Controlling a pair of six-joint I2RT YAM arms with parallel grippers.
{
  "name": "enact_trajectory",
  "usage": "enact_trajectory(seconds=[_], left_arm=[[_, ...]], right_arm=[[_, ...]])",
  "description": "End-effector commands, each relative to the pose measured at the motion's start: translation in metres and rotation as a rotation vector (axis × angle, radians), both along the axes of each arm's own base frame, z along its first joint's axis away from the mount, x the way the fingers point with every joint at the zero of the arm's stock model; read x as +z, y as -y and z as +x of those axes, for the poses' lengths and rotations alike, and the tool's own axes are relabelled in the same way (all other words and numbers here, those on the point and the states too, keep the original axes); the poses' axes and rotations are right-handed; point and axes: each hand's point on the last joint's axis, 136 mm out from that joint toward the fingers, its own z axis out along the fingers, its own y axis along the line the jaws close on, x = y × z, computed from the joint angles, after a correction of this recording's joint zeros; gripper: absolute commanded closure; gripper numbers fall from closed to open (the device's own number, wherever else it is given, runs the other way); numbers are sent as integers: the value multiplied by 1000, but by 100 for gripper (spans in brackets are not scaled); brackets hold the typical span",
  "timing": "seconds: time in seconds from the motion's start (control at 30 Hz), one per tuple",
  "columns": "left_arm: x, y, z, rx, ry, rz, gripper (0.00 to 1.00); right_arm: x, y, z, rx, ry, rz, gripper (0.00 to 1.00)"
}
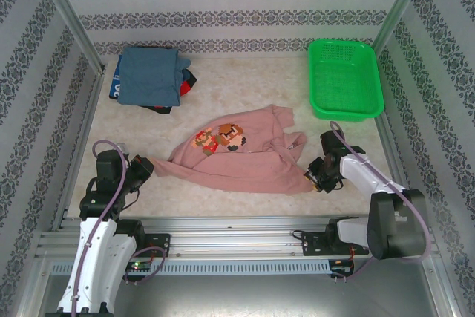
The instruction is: Fold and stack the t-shirts
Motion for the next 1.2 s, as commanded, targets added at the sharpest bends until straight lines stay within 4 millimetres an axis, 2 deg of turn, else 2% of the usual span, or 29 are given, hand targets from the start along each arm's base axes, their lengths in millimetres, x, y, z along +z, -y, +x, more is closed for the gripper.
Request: enact_trajectory(seconds=[0.0,0.4,0.57,0.77,0.97,1.07,1.17], left_arm=[[-2,1,-3,-12,-4,12,100],[-1,1,-2,-12,1,13,100],[-2,1,-3,-15,-2,16,100],[-2,1,-3,-15,-2,17,100],[1,1,0,-18,6,20,100],[2,1,1,-22,7,24,100],[3,1,3,-22,9,26,100]], right_arm=[[-4,2,0,12,-5,-26,70],[-13,2,6,17,-16,-32,72],[-16,5,3,9,-28,-49,83],[-4,9,11,7,13,-64,94],[15,8,21,27,54,-60,94],[24,10,19,32,65,-66,93],[25,12,16,23,67,-60,93]])
